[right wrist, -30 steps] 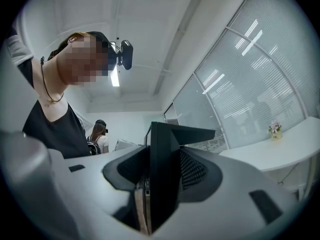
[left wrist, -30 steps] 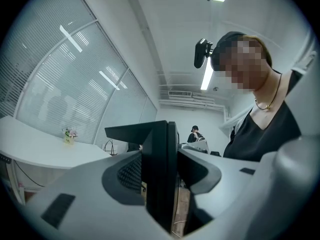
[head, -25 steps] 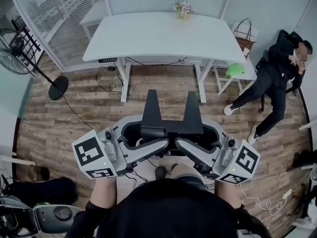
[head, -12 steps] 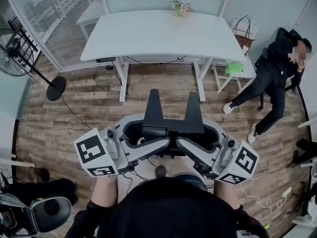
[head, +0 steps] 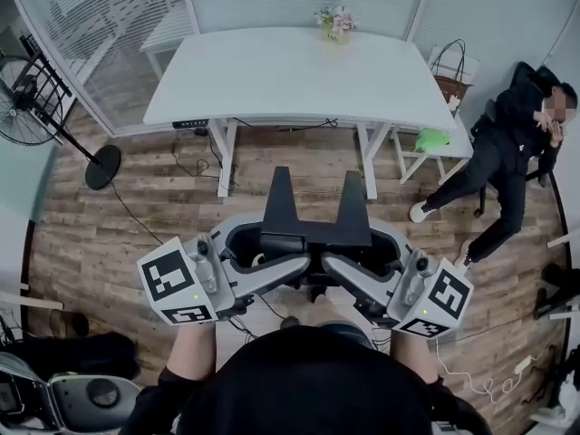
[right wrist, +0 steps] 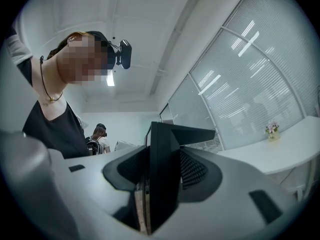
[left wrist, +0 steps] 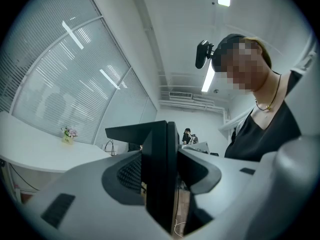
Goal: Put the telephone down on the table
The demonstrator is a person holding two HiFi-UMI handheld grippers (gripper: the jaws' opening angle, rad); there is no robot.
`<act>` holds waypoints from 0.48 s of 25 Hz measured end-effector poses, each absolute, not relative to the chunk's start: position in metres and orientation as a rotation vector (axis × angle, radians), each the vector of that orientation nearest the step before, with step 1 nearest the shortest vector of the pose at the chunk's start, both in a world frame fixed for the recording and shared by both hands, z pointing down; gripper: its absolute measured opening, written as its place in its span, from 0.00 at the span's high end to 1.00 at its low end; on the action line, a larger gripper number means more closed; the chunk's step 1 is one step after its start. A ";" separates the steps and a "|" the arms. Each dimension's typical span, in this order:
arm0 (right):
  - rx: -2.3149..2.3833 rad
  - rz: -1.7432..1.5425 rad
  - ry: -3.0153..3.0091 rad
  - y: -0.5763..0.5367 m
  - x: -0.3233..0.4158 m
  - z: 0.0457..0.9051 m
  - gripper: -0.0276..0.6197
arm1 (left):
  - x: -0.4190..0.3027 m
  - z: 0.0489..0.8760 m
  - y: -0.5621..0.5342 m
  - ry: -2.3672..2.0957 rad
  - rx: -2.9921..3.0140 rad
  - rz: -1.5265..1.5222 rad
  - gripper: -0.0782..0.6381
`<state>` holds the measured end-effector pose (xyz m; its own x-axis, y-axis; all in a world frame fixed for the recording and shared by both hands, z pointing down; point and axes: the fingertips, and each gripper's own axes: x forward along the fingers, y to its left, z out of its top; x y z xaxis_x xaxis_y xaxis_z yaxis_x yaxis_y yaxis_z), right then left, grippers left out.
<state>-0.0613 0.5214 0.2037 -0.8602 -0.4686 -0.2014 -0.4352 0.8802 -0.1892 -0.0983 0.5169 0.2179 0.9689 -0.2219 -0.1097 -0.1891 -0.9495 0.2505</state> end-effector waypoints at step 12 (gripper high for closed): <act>-0.653 -0.179 2.812 0.442 -0.040 0.193 0.65 | -0.078 0.207 0.438 -0.330 2.899 -0.206 0.60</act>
<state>-0.0405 0.4418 0.1928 -0.8686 -0.4477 -0.2122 -0.4172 0.8920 -0.1741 -0.0776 0.4376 0.2070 0.9650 -0.2364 -0.1134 -0.2061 -0.9513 0.2291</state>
